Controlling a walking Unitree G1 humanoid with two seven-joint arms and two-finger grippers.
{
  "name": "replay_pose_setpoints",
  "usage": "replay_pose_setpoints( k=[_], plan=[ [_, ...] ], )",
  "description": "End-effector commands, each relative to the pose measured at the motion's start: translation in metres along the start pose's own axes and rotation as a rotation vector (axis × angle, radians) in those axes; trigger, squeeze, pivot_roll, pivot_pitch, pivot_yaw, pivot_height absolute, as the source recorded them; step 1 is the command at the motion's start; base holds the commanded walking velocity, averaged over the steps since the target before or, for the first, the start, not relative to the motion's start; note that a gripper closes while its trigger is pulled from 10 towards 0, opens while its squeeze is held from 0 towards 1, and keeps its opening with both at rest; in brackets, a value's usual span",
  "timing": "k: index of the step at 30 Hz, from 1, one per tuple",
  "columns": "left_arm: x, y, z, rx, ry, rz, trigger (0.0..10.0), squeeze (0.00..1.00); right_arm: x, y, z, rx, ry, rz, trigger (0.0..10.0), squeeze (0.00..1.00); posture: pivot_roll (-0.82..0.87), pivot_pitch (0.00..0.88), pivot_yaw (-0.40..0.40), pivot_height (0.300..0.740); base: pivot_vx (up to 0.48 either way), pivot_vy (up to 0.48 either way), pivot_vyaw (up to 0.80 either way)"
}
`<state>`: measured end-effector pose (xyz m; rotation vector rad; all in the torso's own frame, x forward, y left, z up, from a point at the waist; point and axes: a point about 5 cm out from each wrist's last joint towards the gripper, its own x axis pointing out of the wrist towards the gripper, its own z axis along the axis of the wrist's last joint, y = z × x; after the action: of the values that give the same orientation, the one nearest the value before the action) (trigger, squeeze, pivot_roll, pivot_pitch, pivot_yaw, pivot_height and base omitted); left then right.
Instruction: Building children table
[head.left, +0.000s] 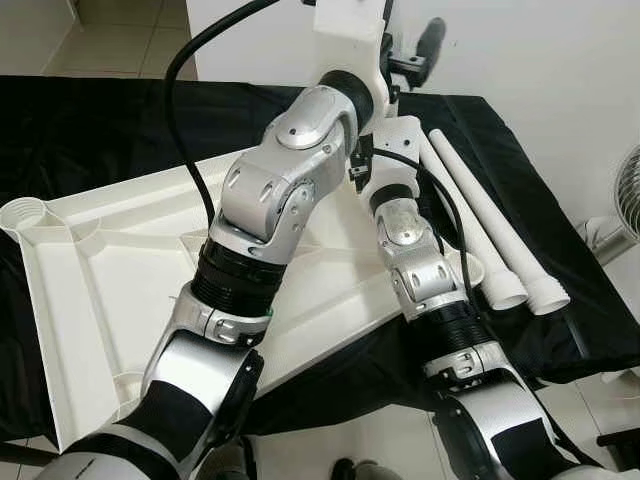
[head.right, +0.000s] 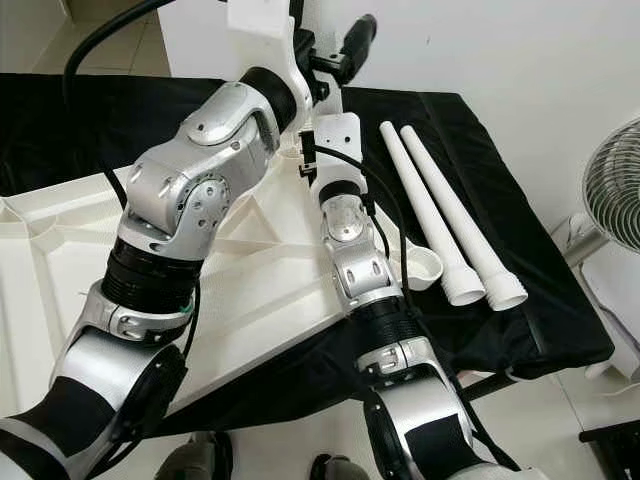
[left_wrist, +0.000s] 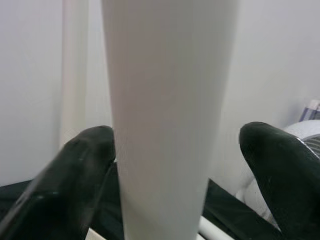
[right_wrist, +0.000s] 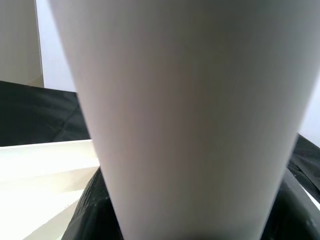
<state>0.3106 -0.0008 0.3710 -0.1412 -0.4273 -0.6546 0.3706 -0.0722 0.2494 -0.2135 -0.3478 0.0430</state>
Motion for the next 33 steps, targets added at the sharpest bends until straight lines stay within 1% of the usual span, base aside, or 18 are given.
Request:
replay_pose_setpoints(
  k=[1,4,8,9,10,11,12,13,14,17,21,22,24,25,26,29,31,33],
  plan=[
    [-0.003,-0.012,0.001,-0.016,-0.002,-0.125,10.0,1.00,0.000,-0.004,-0.004,0.026,0.026,-0.025,10.0,0.00,0.12,0.132,-0.083,0.740,0.000,0.000,0.00],
    [-0.006,-0.012,-0.003,-0.015,0.010,-0.141,10.0,1.00,0.001,-0.008,-0.006,0.069,0.046,-0.052,10.0,0.00,0.11,0.133,-0.082,0.740,0.000,0.000,0.00],
    [-0.010,-0.006,-0.007,-0.022,0.028,-0.127,10.0,1.00,0.001,-0.017,-0.007,0.111,0.055,-0.096,10.0,0.00,0.12,0.130,-0.080,0.740,0.000,0.000,0.00],
    [-0.010,-0.006,-0.007,-0.022,0.028,-0.127,10.0,1.00,0.001,-0.017,-0.007,0.111,0.055,-0.096,10.0,0.00,0.12,0.130,-0.080,0.740,0.000,0.000,0.00],
    [-0.011,-0.004,-0.008,-0.030,0.029,-0.121,10.0,0.69,0.001,-0.021,-0.007,0.124,0.056,-0.112,10.0,0.00,0.12,0.128,-0.078,0.740,0.000,0.000,0.00],
    [-0.012,-0.003,-0.008,-0.036,0.031,-0.115,10.0,0.54,0.001,-0.025,-0.008,0.134,0.058,-0.126,10.0,0.00,0.12,0.128,-0.078,0.740,0.000,0.000,0.00],
    [-0.012,-0.003,-0.008,-0.036,0.031,-0.115,10.0,0.54,0.001,-0.025,-0.008,0.134,0.058,-0.126,10.0,0.00,0.12,0.128,-0.078,0.740,0.000,0.000,0.00],
    [-0.013,-0.001,-0.009,-0.038,0.033,-0.110,10.0,0.00,0.001,-0.028,-0.009,0.137,0.057,-0.137,10.0,0.00,0.12,0.128,-0.078,0.740,0.000,0.000,0.00],
    [-0.015,0.002,-0.009,-0.037,0.034,-0.106,10.0,0.00,0.000,-0.033,-0.009,0.136,0.055,-0.154,10.0,0.00,0.11,0.124,-0.077,0.740,0.000,0.000,0.00],
    [-0.017,0.005,-0.010,-0.038,0.036,-0.105,10.0,0.00,-0.001,-0.038,-0.010,0.139,0.053,-0.169,10.0,0.00,0.11,0.119,-0.077,0.740,0.000,0.000,0.00],
    [-0.026,0.013,-0.011,-0.103,0.021,-0.096,10.0,0.00,-0.010,-0.062,-0.021,0.099,0.062,-0.238,10.0,0.00,0.11,0.115,-0.075,0.740,0.000,0.000,0.00],
    [-0.026,0.013,-0.011,-0.103,0.021,-0.096,10.0,0.00,-0.010,-0.062,-0.021,0.099,0.062,-0.238,10.0,0.00,0.11,0.115,-0.075,0.740,0.000,0.000,0.00],
    [-0.031,0.016,-0.013,-0.128,0.022,-0.090,10.0,0.00,-0.017,-0.072,-0.029,0.089,0.077,-0.263,10.0,0.00,0.11,0.115,-0.074,0.740,0.000,0.000,0.00],
    [-0.031,0.016,-0.013,-0.128,0.022,-0.090,10.0,0.00,-0.017,-0.072,-0.029,0.089,0.077,-0.263,10.0,0.00,0.11,0.115,-0.074,0.740,0.000,0.000,0.00],
    [-0.033,0.017,-0.013,-0.134,0.024,-0.089,10.0,0.00,-0.020,-0.077,-0.033,0.081,0.082,-0.271,10.0,0.00,0.11,0.115,-0.074,0.740,0.000,0.000,0.00],
    [-0.039,0.020,-0.020,-0.122,0.040,-0.077,10.0,0.00,-0.028,-0.083,-0.037,0.059,0.077,-0.278,10.0,0.00,0.10,0.114,-0.072,0.740,0.000,0.000,0.00],
    [-0.039,0.020,-0.020,-0.122,0.040,-0.077,10.0,0.00,-0.028,-0.083,-0.037,0.059,0.077,-0.278,10.0,0.00,0.10,0.114,-0.072,0.740,0.000,0.000,0.00],
    [-0.049,0.025,-0.040,-0.061,0.104,-0.051,10.0,0.00,-0.038,-0.088,-0.038,0.067,0.055,-0.258,10.0,0.00,0.10,0.110,-0.067,0.740,0.000,0.000,0.00]
  ],
)
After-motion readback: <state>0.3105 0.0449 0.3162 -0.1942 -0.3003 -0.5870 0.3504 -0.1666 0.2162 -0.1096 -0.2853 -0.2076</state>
